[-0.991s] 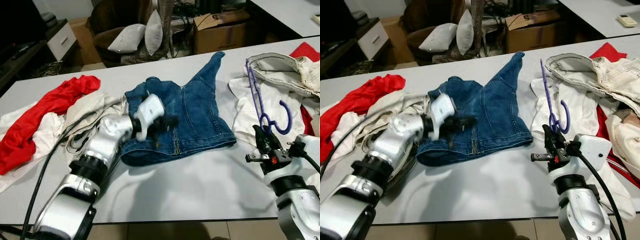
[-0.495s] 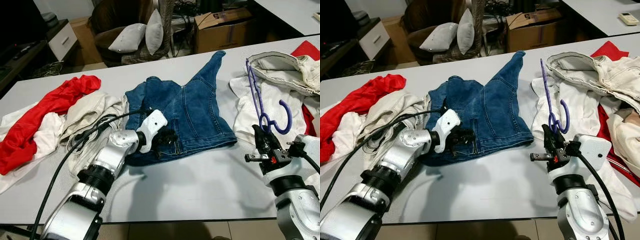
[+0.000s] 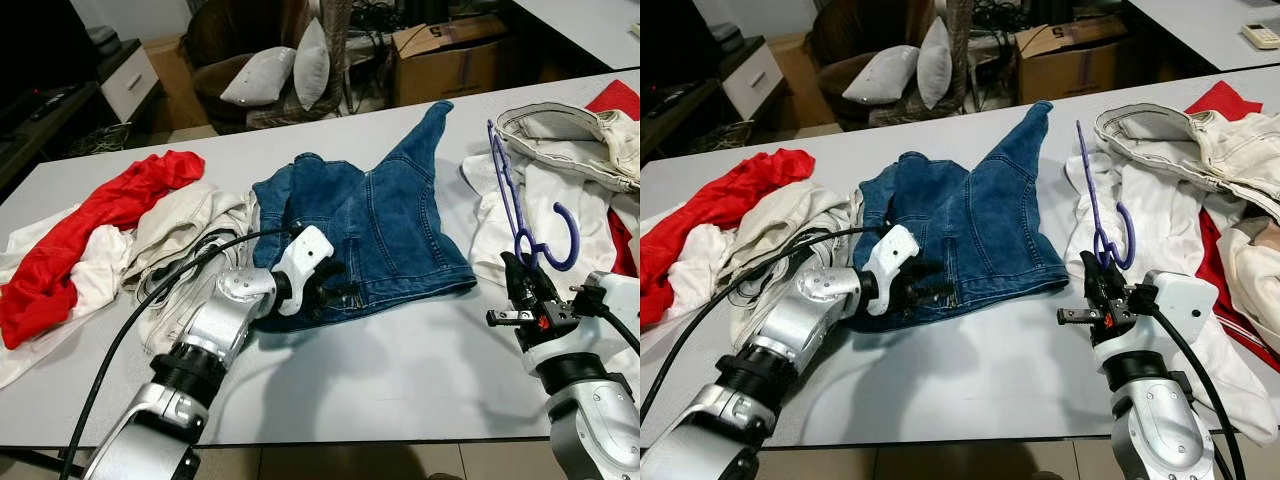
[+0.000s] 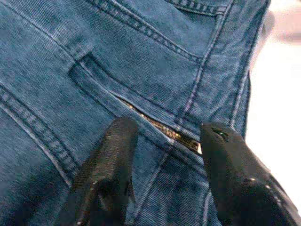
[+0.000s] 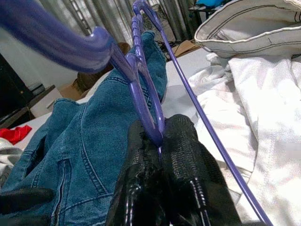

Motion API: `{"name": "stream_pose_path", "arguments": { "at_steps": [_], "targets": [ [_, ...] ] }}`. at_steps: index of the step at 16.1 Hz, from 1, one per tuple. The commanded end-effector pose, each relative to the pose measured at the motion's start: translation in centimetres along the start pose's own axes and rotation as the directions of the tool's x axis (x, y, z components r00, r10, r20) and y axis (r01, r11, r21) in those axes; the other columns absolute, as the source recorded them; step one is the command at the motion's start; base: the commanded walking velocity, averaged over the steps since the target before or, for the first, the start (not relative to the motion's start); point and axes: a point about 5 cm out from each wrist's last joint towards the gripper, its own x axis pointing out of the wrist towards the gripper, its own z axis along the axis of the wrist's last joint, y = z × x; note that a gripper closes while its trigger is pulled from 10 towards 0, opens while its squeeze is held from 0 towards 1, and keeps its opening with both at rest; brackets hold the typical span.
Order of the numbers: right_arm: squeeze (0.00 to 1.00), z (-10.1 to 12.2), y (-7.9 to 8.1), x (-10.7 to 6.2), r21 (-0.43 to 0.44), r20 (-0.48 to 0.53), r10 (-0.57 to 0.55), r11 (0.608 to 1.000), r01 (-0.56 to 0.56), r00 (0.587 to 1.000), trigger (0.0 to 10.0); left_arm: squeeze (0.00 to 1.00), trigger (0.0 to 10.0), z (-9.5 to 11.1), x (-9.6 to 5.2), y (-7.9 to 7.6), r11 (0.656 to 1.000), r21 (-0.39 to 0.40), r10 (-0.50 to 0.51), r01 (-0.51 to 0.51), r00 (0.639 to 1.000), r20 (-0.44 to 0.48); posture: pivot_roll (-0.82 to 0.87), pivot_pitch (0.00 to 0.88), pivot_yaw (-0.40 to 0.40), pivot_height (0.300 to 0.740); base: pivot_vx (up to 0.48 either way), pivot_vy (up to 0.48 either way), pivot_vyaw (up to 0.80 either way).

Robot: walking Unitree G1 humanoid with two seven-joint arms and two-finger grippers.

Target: Hang hanger

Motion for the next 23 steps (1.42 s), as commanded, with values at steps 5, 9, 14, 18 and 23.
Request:
{"name": "stream_pose_path", "arguments": {
  "at_steps": [5,9,14,18,23],
  "targets": [
    [0.00,-1.3,0.3,0.1,0.016,-0.072,0.016,1.000,-0.014,0.997,10.0,0.95,10.0,-1.2,0.1,0.3,0.991,-0.077,0.105,-0.110,0.992,-0.062,-0.15,0.000,0.235,0.740,0.000,0.000,0.00],
    [0.00,-1.4,0.5,0.0,0.008,-0.080,0.035,0.999,-0.034,0.996,10.0,0.00,10.0,-2.1,1.4,-1.5,0.982,-0.191,-0.003,-0.013,0.997,-0.080,-0.16,0.000,0.231,0.740,0.000,0.000,0.00],
    [0.00,-1.3,0.4,0.1,-0.001,-0.084,0.034,0.999,-0.034,0.996,10.0,0.00,0.0,-3.1,1.3,-0.7,0.983,-0.143,0.087,-0.114,0.979,-0.185,-0.16,0.000,0.230,0.740,0.000,0.000,0.00],
    [0.00,-1.4,0.4,0.3,-0.004,-0.083,0.038,0.999,-0.039,0.996,10.0,0.00,0.0,-2.5,1.2,0.0,0.978,-0.144,0.133,-0.153,0.981,-0.140,-0.15,0.000,0.225,0.740,0.000,0.000,0.00],
    [0.00,-1.3,0.2,0.6,-0.012,-0.077,0.037,0.999,-0.038,0.996,10.0,0.00,0.0,-1.4,1.3,-0.3,0.985,-0.153,0.072,-0.078,0.996,-0.044,-0.16,0.000,0.225,0.740,0.000,0.000,0.00]
  ]
}}
